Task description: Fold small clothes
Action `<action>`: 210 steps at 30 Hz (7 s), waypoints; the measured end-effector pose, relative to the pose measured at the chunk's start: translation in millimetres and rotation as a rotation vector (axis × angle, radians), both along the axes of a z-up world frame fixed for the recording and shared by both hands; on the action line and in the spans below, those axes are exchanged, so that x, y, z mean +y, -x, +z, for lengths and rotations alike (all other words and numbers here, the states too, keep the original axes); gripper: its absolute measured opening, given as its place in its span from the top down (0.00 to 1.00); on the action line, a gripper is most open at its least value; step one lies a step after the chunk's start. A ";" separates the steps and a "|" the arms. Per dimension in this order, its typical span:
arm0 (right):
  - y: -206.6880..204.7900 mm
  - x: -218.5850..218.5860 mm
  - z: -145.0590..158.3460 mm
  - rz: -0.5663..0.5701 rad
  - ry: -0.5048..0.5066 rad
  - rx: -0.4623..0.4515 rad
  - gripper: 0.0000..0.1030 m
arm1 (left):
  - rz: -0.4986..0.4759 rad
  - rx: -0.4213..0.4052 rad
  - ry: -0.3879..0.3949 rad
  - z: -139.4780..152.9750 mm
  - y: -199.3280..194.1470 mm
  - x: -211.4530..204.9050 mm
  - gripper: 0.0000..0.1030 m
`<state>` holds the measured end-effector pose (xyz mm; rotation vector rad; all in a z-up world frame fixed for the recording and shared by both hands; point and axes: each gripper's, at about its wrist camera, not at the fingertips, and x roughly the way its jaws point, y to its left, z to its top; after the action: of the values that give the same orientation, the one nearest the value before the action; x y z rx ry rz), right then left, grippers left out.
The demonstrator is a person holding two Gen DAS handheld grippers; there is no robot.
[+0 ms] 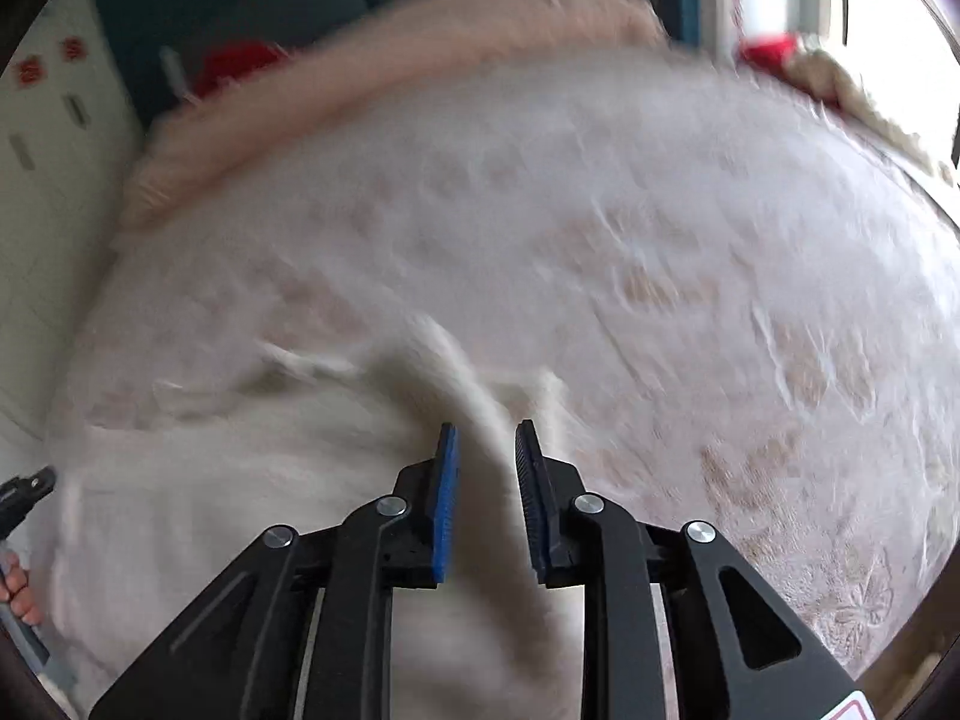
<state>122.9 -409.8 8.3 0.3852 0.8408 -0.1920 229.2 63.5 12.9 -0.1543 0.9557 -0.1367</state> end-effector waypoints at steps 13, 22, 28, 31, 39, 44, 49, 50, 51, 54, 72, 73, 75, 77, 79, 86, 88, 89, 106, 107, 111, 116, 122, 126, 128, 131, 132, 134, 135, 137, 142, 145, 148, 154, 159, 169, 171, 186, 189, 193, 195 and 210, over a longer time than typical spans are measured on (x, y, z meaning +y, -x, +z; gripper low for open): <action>33.3 38.3 -20.8 0.048 -0.127 0.053 0.89 | 0.018 0.063 0.038 -40.3 46.9 -15.4 0.57; 166.5 16.8 -52.8 -0.044 -0.406 0.101 0.44 | 0.216 0.100 0.263 -38.8 158.4 70.9 0.23; 159.5 -4.5 -90.4 -0.187 -0.640 0.045 0.37 | 0.349 0.157 0.414 -73.3 172.6 70.5 0.13; 141.7 -17.9 -94.0 -0.270 -0.704 -0.011 0.33 | 0.389 0.136 0.460 -70.8 152.9 66.3 0.13; 119.4 -23.7 -47.5 -0.244 -0.678 -0.076 0.79 | 0.361 0.183 0.498 -53.0 121.8 64.3 0.76; 155.3 -11.3 -18.8 -0.148 -0.504 -0.002 0.80 | 0.299 0.187 0.442 -18.8 161.1 77.9 0.91; 181.9 -16.5 -79.9 -0.170 -0.464 0.215 0.66 | 0.291 0.293 0.344 -60.8 182.2 82.1 0.89; 185.2 -18.0 -76.1 -0.182 -0.468 0.198 0.62 | 0.294 0.290 0.342 -64.3 183.8 82.0 0.87; 189.4 -20.0 -64.0 -0.201 -0.434 0.173 0.59 | 0.298 0.269 0.333 -60.4 185.0 81.4 0.86; 188.2 -21.1 -21.4 -0.204 -0.238 0.117 0.46 | 0.286 0.169 0.273 -29.5 181.6 80.2 0.58; 29.9 -7.8 -24.5 -0.075 -0.102 0.091 0.93 | 0.114 0.186 0.076 -47.2 15.2 -4.0 0.93; 34.8 -12.5 -14.4 -0.096 -0.097 0.055 0.93 | 0.123 0.155 0.088 -41.2 14.9 0.4 0.93; 40.1 -30.0 -13.3 -0.139 -0.113 0.027 0.94 | 0.131 0.135 0.075 -36.5 11.9 6.4 0.93; 25.7 -42.8 -54.5 -0.145 -0.126 0.166 0.94 | 0.138 0.174 0.051 -50.7 4.2 8.6 0.93; 20.0 -40.8 -81.6 -0.127 -0.112 0.228 0.94 | 0.141 0.193 0.012 -72.4 -1.1 8.5 0.92; 48.6 -8.9 -9.3 -0.120 -0.051 0.088 0.74 | 0.096 0.107 0.039 -34.3 29.2 10.7 0.68; 59.3 22.3 8.1 -0.037 -0.102 0.040 0.74 | 0.104 0.072 0.069 -19.5 49.4 17.0 0.41; 58.7 36.4 11.8 0.003 -0.108 0.036 0.75 | 0.112 0.062 0.084 -14.1 60.3 22.4 0.37; -17.7 187.1 -73.0 0.269 -0.207 0.313 1.00 | 0.323 0.140 0.289 -77.0 149.8 64.5 0.06; -17.5 183.3 -73.6 0.269 -0.225 0.316 1.00 | 0.334 0.135 0.286 -77.5 147.3 62.8 0.06; -14.8 173.6 -73.5 0.268 -0.255 0.310 1.00 | 0.381 0.126 0.290 -75.4 142.0 68.6 0.22; -9.5 176.2 -74.6 0.279 -0.224 0.285 1.00 | 0.311 0.128 0.363 -56.0 132.9 63.8 0.82; -3.1 170.2 -72.8 0.286 -0.272 0.238 1.00 | 0.080 -0.076 0.387 54.6 137.1 -3.2 0.91; 34.3 121.6 -31.2 0.247 -0.309 0.121 0.94 | -0.176 -0.171 0.340 116.4 152.4 -97.8 0.91; 59.6 88.5 -15.1 0.214 -0.305 0.079 0.93 | -0.293 -0.175 0.321 123.5 163.1 -149.3 0.91; 105.5 29.9 -5.1 0.125 -0.275 0.058 0.90 | -0.399 -0.128 0.289 107.1 178.7 -208.1 0.91; 124.3 9.5 -5.0 0.086 -0.263 0.060 0.88 | -0.459 -0.085 0.261 89.1 187.0 -238.5 0.91; 149.2 -16.1 -7.5 0.040 -0.269 0.066 0.86 | -0.528 -0.055 0.154 56.0 207.0 -276.4 0.86; 162.6 -29.2 -9.8 0.019 -0.285 0.067 0.85 | -0.558 -0.039 0.119 43.0 213.1 -287.5 0.83; 180.6 -43.1 -11.1 -0.007 -0.306 0.065 0.70 | -0.604 0.016 0.023 11.5 229.7 -304.3 0.74; 184.0 -31.2 3.4 0.036 -0.349 0.009 0.43 | -0.630 -0.071 -0.072 4.3 273.9 -255.9 0.24; 155.3 -7.6 8.9 0.125 -0.409 -0.001 0.25 | -0.588 -0.131 -0.150 6.2 284.4 -222.7 0.17; 121.6 17.0 -8.4 0.167 -0.403 0.090 0.22 | -0.494 -0.094 -0.198 -4.0 270.5 -197.3 0.16; 105.7 46.0 -40.4 0.143 -0.522 0.192 0.22 | -0.372 -0.031 -0.186 -28.8 248.6 -163.5 0.17; 96.2 58.1 -5.4 0.182 -0.475 0.087 0.81 | -0.377 0.026 -0.154 -41.5 233.7 -163.9 0.74; 127.8 -3.0 -20.5 0.073 -0.247 0.156 0.82 | -0.428 0.051 -0.074 -34.1 232.6 -185.1 0.90; 135.7 -7.1 -53.0 0.037 -0.329 0.164 0.82 | -0.419 0.086 -0.079 -45.8 229.6 -188.5 0.90; 81.6 -35.5 -48.6 0.001 -0.564 0.145 0.26 | -0.426 0.037 -0.143 -28.3 244.0 -182.8 0.64; 59.1 -9.4 -34.4 0.076 -0.483 0.180 0.80 | -0.391 0.048 -0.152 -30.1 239.1 -177.7 0.62; 68.5 32.9 84.3 0.269 -0.431 -0.132 0.84 | -0.343 0.067 -0.154 -32.0 231.2 -164.7 0.62; 83.0 43.0 117.3 0.319 -0.370 -0.231 0.85 | -0.346 0.066 -0.139 -32.4 230.1 -160.3 0.61; 74.7 2.3 6.6 0.094 -0.540 0.088 0.84 | -0.481 -0.025 -0.170 -34.2 257.8 -196.8 0.31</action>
<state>48.2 -407.5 14.8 0.8445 0.9920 0.1120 -28.6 -133.3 -21.3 0.2368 0.9613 -0.4965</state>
